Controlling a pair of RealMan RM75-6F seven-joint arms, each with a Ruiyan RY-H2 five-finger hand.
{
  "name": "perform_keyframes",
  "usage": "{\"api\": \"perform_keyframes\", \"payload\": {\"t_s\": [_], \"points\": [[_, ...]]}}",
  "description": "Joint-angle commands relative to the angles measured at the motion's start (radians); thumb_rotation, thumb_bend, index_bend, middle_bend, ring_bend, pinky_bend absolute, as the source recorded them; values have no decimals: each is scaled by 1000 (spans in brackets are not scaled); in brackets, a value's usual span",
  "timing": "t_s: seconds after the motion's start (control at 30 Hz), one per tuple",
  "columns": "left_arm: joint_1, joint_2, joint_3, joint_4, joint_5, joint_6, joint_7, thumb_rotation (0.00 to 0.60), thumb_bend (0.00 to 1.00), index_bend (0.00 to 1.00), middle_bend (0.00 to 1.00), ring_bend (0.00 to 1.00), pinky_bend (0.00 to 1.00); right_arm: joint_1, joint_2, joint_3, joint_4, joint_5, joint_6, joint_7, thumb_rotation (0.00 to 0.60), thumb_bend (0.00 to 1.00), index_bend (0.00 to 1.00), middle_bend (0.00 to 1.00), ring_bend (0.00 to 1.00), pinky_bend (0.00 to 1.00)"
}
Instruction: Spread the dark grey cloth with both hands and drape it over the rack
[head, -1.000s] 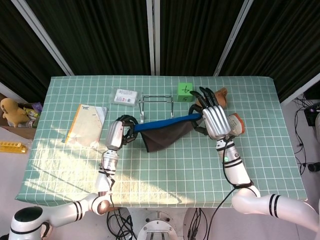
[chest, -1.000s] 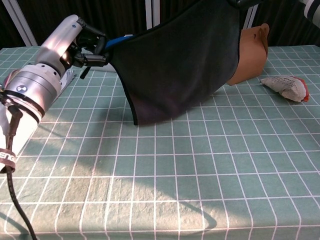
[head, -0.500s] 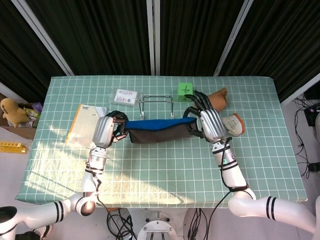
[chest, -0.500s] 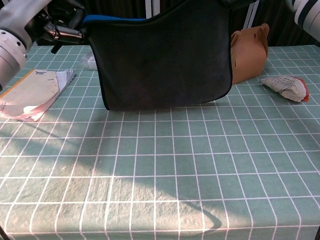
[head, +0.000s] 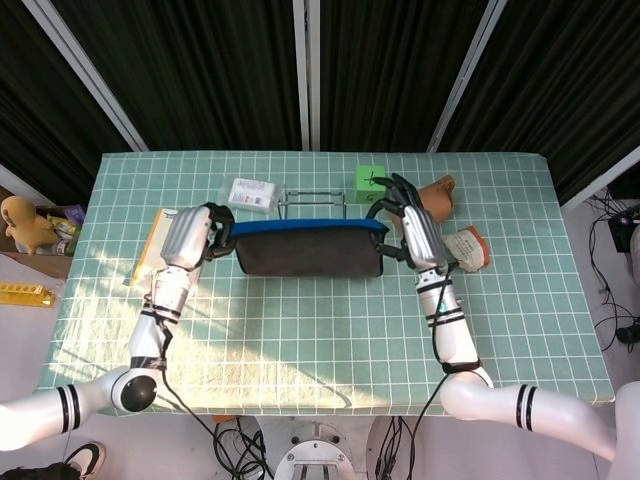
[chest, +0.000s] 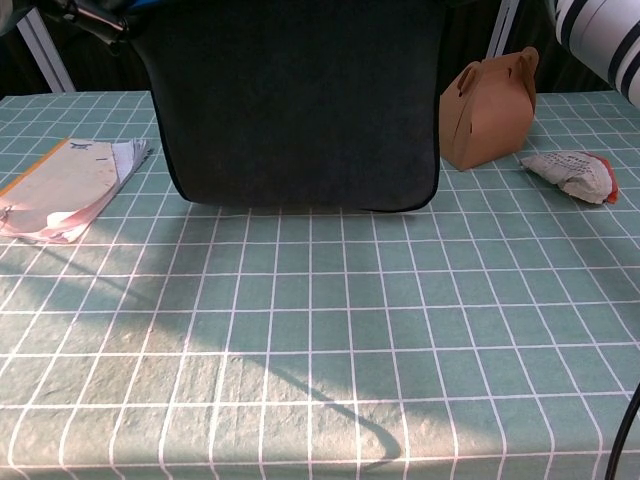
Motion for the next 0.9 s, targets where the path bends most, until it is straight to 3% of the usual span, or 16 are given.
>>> {"api": "perform_keyframes", "payload": {"t_s": [0.03, 0.43, 0.9], "points": [[-81, 59, -44, -30, -147, -82, 87, 600, 544, 897, 584, 450, 534, 17, -3, 29, 30, 38, -21, -5, 600, 535, 1000, 173, 0, 0], [-280, 74, -71, 102, -437, -179, 185, 600, 547, 898, 586, 451, 535, 121, -11, 120, 148, 190, -132, -39, 600, 536, 1000, 173, 0, 0], [-424, 93, -37, 304, -679, -302, 203, 600, 549, 900, 586, 451, 535, 274, -81, 193, 361, 327, -224, -56, 600, 537, 1000, 174, 0, 0]]}}
